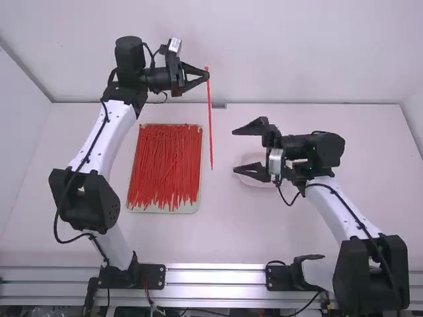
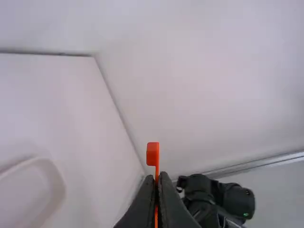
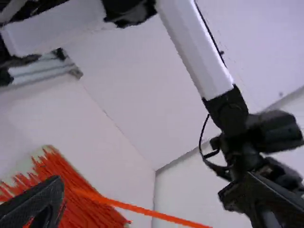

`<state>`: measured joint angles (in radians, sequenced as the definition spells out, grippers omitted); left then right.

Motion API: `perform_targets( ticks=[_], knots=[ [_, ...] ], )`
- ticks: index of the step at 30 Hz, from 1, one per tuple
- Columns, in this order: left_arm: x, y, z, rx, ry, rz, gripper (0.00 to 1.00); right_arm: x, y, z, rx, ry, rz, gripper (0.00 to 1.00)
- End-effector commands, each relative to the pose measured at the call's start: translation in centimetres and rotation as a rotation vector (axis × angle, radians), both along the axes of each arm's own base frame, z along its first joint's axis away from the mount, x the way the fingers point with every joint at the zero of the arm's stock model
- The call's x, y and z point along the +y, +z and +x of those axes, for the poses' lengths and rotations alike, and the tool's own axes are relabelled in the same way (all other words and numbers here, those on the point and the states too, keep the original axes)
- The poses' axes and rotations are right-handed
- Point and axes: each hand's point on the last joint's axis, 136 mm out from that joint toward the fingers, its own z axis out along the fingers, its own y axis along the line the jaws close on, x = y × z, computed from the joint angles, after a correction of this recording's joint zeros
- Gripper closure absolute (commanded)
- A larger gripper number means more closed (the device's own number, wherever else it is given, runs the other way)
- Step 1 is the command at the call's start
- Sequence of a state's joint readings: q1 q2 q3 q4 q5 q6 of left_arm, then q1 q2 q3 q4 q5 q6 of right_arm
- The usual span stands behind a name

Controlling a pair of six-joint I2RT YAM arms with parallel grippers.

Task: Fasten the cable tie

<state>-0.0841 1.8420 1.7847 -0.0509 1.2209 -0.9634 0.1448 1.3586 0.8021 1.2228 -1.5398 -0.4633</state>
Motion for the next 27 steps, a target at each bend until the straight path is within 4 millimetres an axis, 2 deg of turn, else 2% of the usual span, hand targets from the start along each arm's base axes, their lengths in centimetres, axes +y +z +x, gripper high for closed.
perform_targets(
  ticks=[1,3,7,14,17,19,24,27],
  knots=[
    [-0.9,0.5,-1.2,0.131,-0.036,-0.035,0.97,0.1,-0.7,-0.4,-0.19,0.016,0.019,0.01],
    [-1.4,0.3,-1.9,0.208,-0.068,-0.047,0.97,0.1,-1.2,-0.5,-0.3,0.019,0.035,0.01],
    [-2.3,0.4,-2.7,0.231,-0.108,-0.053,0.97,0.1,-1.9,-0.6,-0.448,0.018,0.056,0.0],
    [-4.2,0.1,-3.7,0.244,-0.145,-0.043,0.97,1.0,-2.3,-1.4,-0.529,0.054,0.078,0.0],
    [-4.6,-0.3,-3.5,0.249,-0.126,-0.035,0.97,1.5,-2.2,-1.6,-0.527,0.062,0.085,0.0],
    [-4.7,-0.6,-3.2,0.254,-0.107,-0.031,0.97,1.7,-2.2,-1.9,-0.526,0.074,0.088,0.07],
    [-4.5,-0.7,-3.1,0.254,-0.106,-0.032,0.97,2.1,-2.2,-2.3,-0.51,0.092,0.09,0.45],
    [-4.5,-0.9,-3.1,0.26,-0.106,-0.031,0.97,2.2,-2.2,-2.4,-0.511,0.096,0.091,0.48]
  ],
)
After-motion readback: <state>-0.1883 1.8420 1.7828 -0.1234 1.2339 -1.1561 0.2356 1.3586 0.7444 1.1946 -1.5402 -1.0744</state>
